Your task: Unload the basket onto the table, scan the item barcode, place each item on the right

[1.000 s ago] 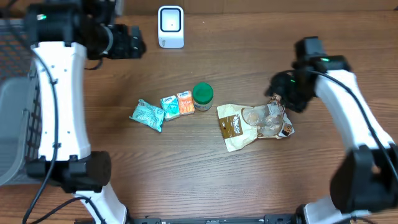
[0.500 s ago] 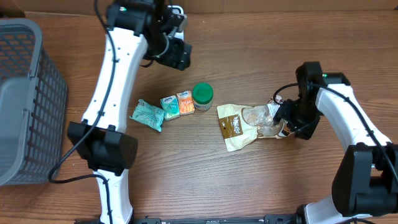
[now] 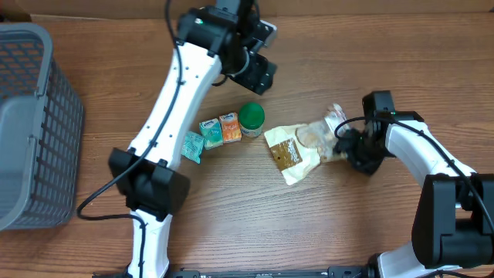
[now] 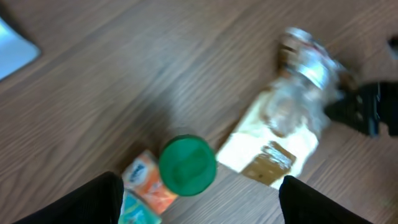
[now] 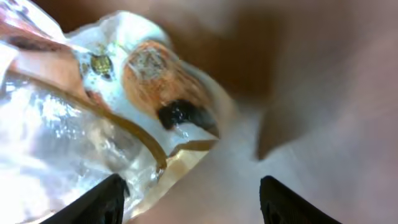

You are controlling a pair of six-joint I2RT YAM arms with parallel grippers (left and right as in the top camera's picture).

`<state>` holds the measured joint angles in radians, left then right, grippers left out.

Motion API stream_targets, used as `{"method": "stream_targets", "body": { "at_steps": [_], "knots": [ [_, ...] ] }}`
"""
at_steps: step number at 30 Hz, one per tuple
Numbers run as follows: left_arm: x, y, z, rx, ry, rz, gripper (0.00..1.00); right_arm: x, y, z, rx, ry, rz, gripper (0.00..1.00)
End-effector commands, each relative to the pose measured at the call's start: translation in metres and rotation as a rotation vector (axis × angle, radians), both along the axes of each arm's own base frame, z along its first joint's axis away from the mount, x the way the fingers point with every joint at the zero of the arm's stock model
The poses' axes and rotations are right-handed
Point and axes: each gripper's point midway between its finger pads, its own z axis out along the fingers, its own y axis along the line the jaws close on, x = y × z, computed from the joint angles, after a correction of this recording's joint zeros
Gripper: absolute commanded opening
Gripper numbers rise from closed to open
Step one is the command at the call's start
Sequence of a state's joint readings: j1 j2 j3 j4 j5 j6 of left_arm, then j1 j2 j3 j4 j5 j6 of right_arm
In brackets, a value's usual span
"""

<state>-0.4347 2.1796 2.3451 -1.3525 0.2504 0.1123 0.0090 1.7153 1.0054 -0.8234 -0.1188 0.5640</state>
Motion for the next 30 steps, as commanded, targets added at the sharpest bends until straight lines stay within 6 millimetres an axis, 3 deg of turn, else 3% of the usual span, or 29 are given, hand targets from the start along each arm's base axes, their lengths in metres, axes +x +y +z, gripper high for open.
{"method": "stream_targets", "body": {
  "at_steps": [1,5,10,14,18,24,30],
  "knots": [
    [-0.009,-0.024,-0.039,0.035,0.072,-0.071,0.82,0.029,0.001,0.003,-0.003,-0.126,0.021,0.67],
    [-0.016,-0.035,-0.067,0.062,0.133,-0.093,0.82,0.073,0.012,0.019,0.026,-0.338,0.15,0.67],
    [-0.026,-0.048,-0.091,0.084,0.187,-0.122,0.82,0.099,0.026,0.036,0.086,-0.478,0.212,0.72],
    [-0.032,-0.059,-0.102,0.082,0.207,-0.147,0.79,0.097,0.034,0.043,0.19,-0.468,0.18,0.71],
    [-0.035,-0.069,-0.123,0.097,0.22,-0.186,0.68,0.089,0.03,0.051,0.326,-0.426,0.129,0.65],
    [-0.035,-0.089,-0.159,0.108,0.201,-0.301,0.56,0.073,-0.01,0.05,0.325,-0.346,0.037,0.64],
    [-0.028,-0.107,-0.158,0.087,0.125,-0.333,0.61,0.062,-0.042,0.047,0.311,-0.322,-0.022,0.66]
  ]
}}
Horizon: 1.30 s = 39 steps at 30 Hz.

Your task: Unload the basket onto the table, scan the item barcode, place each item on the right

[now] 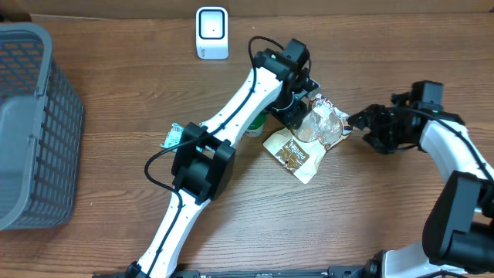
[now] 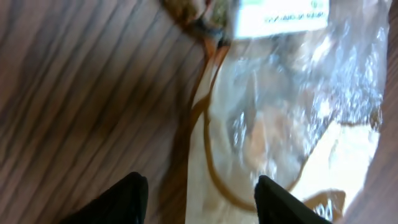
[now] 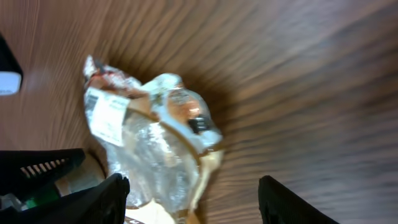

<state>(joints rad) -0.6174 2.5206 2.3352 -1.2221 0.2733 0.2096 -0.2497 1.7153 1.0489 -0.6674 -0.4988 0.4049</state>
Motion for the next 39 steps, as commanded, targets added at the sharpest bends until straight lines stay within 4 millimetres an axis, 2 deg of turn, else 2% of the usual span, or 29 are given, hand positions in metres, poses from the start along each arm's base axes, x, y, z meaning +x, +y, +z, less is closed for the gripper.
{"method": "stream_targets", "body": {
  "at_steps": [1,6,11,16,18,22,27,29,33,39],
  "knots": [
    [0.001,-0.013,0.003,-0.027,-0.043,-0.059,0.62,0.005,-0.014,0.008,-0.003,-0.033,0.0,0.67],
    [0.004,-0.02,-0.008,-0.035,-0.057,-0.077,0.63,0.0,-0.024,0.003,-0.041,-0.004,-0.022,0.72],
    [0.004,-0.023,-0.031,-0.023,-0.043,-0.091,0.63,-0.002,-0.025,0.001,-0.049,0.006,-0.024,0.74],
    [0.003,-0.023,-0.033,-0.018,-0.026,-0.05,0.64,-0.002,-0.025,0.001,-0.048,0.006,-0.025,0.75],
    [0.006,-0.019,-0.035,0.006,-0.013,0.042,0.64,-0.003,-0.025,0.001,-0.046,0.011,-0.026,0.76],
    [0.013,-0.001,-0.04,0.1,0.025,0.359,0.68,-0.007,-0.023,0.0,-0.039,0.03,-0.03,0.77],
    [0.006,0.022,-0.042,0.169,0.149,0.695,0.68,-0.011,-0.02,-0.001,-0.029,0.049,-0.025,0.77],
    [0.003,0.025,-0.042,0.164,0.206,0.76,0.67,-0.012,-0.017,-0.002,-0.027,0.052,-0.017,0.77],
    [-0.002,0.02,-0.038,0.111,0.299,0.769,0.59,-0.014,-0.002,-0.006,-0.019,0.053,0.019,0.77],
    [0.003,0.017,-0.036,0.07,0.307,0.737,0.47,-0.015,0.034,-0.014,0.036,0.077,0.075,0.76]
  ]
}}
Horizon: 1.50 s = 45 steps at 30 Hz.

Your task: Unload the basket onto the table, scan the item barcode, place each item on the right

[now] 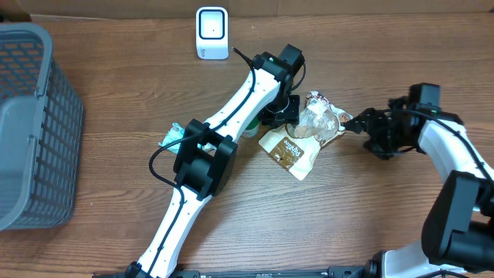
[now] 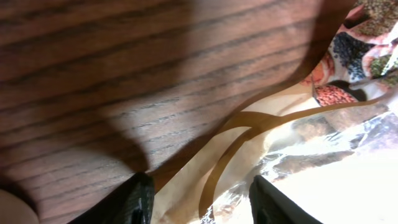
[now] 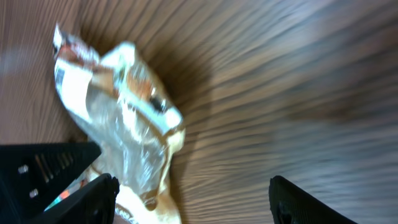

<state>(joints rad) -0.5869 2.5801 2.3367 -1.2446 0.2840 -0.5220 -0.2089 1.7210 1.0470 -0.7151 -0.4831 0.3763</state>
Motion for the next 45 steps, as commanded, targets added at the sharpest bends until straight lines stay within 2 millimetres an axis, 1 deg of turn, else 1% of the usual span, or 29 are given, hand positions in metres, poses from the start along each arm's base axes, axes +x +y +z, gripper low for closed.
{"method": "stream_targets", "body": {
  "at_steps": [1,2,3,6,9,11,14,15,18,20,23,26,28,30,34,35,37,39,41,43,45],
  "knots": [
    [0.003,0.0,-0.006,-0.018,0.008,-0.004,0.45,-0.004,0.025,-0.011,0.055,0.047,0.015,0.75],
    [0.004,-0.001,-0.006,-0.022,-0.003,-0.024,0.43,-0.004,0.031,-0.014,0.063,0.063,0.016,0.75],
    [0.005,-0.001,-0.006,-0.025,-0.013,-0.044,0.42,-0.004,0.037,-0.017,0.076,0.07,0.025,0.72],
    [0.007,0.001,-0.007,-0.008,-0.03,-0.054,0.36,-0.002,0.06,-0.023,0.127,0.073,0.075,0.71],
    [0.007,0.002,-0.007,-0.007,-0.033,-0.061,0.32,0.002,0.073,-0.03,0.127,0.059,0.112,0.68],
    [0.007,0.002,-0.008,-0.006,-0.032,-0.061,0.31,0.006,0.078,-0.033,0.117,0.043,0.124,0.67],
    [0.006,0.002,-0.008,-0.005,-0.03,-0.062,0.3,0.015,0.08,-0.037,0.105,0.005,0.135,0.62],
    [0.006,0.002,-0.008,-0.005,-0.029,-0.062,0.29,0.021,0.08,-0.039,0.1,-0.021,0.144,0.59],
    [0.006,0.002,-0.008,-0.004,-0.029,-0.062,0.27,0.026,0.08,-0.045,0.094,-0.05,0.169,0.54],
    [0.006,0.002,-0.008,-0.004,-0.028,-0.062,0.26,0.027,0.08,-0.052,0.094,-0.043,0.171,0.51],
    [0.006,0.002,-0.008,-0.003,-0.027,-0.062,0.26,0.029,0.09,-0.058,0.14,-0.086,0.241,0.49],
    [0.006,0.002,-0.008,-0.003,-0.027,-0.062,0.26,0.031,0.101,-0.057,0.207,-0.145,0.318,0.49],
    [0.006,0.002,-0.008,-0.004,-0.027,-0.062,0.25,0.033,0.103,-0.056,0.23,-0.173,0.342,0.48],
    [0.006,0.002,-0.008,-0.004,-0.027,-0.062,0.25,0.035,0.102,-0.056,0.228,-0.186,0.345,0.42],
    [0.006,0.002,-0.008,-0.004,-0.028,-0.063,0.22,0.035,0.102,-0.057,0.225,-0.19,0.352,0.23],
    [0.006,0.002,-0.008,-0.005,-0.03,-0.069,0.19,0.035,0.102,-0.056,0.226,-0.19,0.352,0.19],
    [0.009,0.004,-0.006,-0.009,-0.04,-0.08,0.15,0.035,0.102,-0.056,0.227,-0.188,0.349,0.14],
    [0.014,0.007,-0.001,-0.02,-0.052,-0.08,0.13,0.034,0.102,-0.056,0.227,-0.186,0.349,0.11],
    [0.022,0.01,0.012,-0.037,-0.078,-0.08,0.13,0.034,0.102,-0.056,0.227,-0.178,0.347,0.05],
    [0.033,0.013,0.032,-0.06,-0.115,-0.068,0.14,0.034,0.1,-0.053,0.229,-0.172,0.342,0.04],
    [0.044,0.018,0.057,-0.083,-0.158,-0.064,0.15,0.036,0.099,-0.046,0.223,-0.178,0.343,0.04]
  ]
}}
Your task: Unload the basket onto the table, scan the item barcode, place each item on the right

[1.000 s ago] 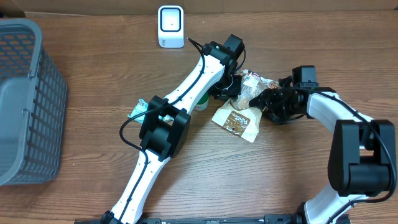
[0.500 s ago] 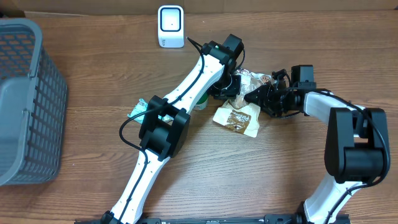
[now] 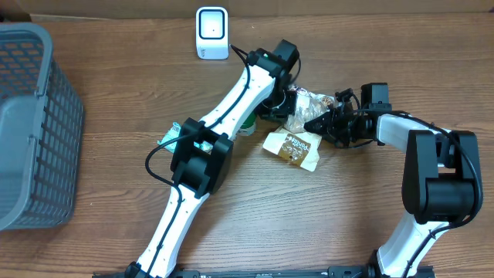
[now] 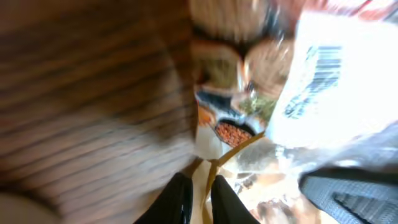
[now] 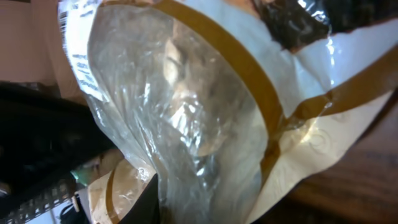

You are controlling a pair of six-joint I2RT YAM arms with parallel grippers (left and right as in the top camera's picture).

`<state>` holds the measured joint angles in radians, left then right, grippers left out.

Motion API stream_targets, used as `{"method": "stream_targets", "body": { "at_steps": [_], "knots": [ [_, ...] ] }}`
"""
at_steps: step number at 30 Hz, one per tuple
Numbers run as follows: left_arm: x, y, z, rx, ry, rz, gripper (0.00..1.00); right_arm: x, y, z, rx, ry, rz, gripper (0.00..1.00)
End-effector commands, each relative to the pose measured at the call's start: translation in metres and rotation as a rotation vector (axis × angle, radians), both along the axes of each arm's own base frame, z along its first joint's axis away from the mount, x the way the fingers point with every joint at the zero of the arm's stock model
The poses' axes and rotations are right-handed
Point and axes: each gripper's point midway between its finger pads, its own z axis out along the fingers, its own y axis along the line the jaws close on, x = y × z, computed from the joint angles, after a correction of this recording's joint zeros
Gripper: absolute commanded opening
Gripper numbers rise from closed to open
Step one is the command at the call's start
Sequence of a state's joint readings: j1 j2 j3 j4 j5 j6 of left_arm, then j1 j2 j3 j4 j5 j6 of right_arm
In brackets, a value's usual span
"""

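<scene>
The snack bag (image 3: 295,147), cream with a clear window, is raised at its upper end between both arms at the table's middle. My left gripper (image 3: 290,106) is shut on the bag's brown-banded edge (image 4: 205,168), with the fingers (image 4: 179,198) almost touching. The white barcode label (image 4: 314,68) on the bag faces the left wrist camera. My right gripper (image 3: 319,125) holds the bag's other side. In the right wrist view the clear window (image 5: 186,118) fills the frame and only one finger (image 5: 151,202) shows, pressed against the bag. The white scanner (image 3: 211,32) stands at the back edge.
A grey basket (image 3: 31,116) stands at the left edge. A green-lidded cup (image 3: 247,123) and a teal packet (image 3: 171,137) lie beside my left arm, partly hidden by it.
My left gripper has shut on the bag's edge. My right gripper, which was open and off to the bag's right, is now against the bag and holding it. The bag's top is raised and its label is turned up.
The right gripper stood open against the bag with the left arm away near the scanner. Then the left gripper was open at the bag and the right one had backed off to the right. Now both are on the bag.
</scene>
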<state>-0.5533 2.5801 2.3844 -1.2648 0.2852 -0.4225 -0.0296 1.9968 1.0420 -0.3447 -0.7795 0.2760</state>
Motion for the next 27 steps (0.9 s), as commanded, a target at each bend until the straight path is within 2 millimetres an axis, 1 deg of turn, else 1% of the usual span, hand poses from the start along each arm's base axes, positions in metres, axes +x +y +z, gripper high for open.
{"method": "stream_targets", "body": {
  "at_steps": [1,3,6,8,9,10,11,13,14,15,18,20,21,24,27],
  "knots": [
    [0.033,0.012,0.062,-0.083,-0.132,-0.008,0.16,0.004,-0.003,0.005,-0.023,-0.014,0.008,0.04],
    [0.04,0.02,0.092,-0.107,-0.175,-0.01,0.18,0.007,-0.003,0.019,-0.027,-0.044,0.015,0.04],
    [0.047,0.039,0.14,-0.137,-0.25,0.008,0.21,0.015,-0.004,0.048,-0.04,-0.101,0.021,0.04],
    [0.051,0.055,0.171,-0.154,-0.306,0.021,0.23,0.019,-0.004,0.072,-0.048,-0.147,0.03,0.04],
    [0.051,0.066,0.189,-0.161,-0.337,0.033,0.24,0.02,-0.003,0.086,-0.053,-0.177,0.042,0.04],
    [0.051,0.074,0.2,-0.165,-0.356,0.041,0.24,0.021,-0.002,0.095,-0.056,-0.197,0.054,0.04],
    [0.05,0.094,0.222,-0.169,-0.396,0.063,0.26,0.022,0.003,0.115,-0.065,-0.245,0.081,0.04],
    [0.048,0.119,0.242,-0.166,-0.432,0.091,0.27,0.023,0.011,0.138,-0.073,-0.305,0.118,0.04],
    [0.05,0.13,0.251,-0.168,-0.459,0.098,0.27,0.023,0.016,0.152,-0.077,-0.342,0.135,0.04],
    [0.052,0.151,0.267,-0.185,-0.501,0.106,0.31,0.025,0.025,0.175,-0.084,-0.413,0.17,0.04],
    [0.058,0.189,0.281,-0.163,-0.542,0.171,0.32,0.024,0.042,0.205,-0.089,-0.51,0.219,0.04],
    [0.062,0.217,0.286,-0.147,-0.563,0.215,0.37,0.02,0.053,0.22,-0.092,-0.566,0.262,0.04],
    [0.065,0.228,0.286,-0.14,-0.565,0.237,0.41,0.018,0.059,0.226,-0.091,-0.588,0.279,0.04],
    [0.07,0.266,0.286,-0.112,-0.576,0.293,0.48,0.007,0.078,0.244,-0.086,-0.655,0.338,0.04],
    [0.072,0.299,0.282,-0.093,-0.568,0.356,0.54,-0.005,0.093,0.259,-0.076,-0.687,0.373,0.04]
  ]
}}
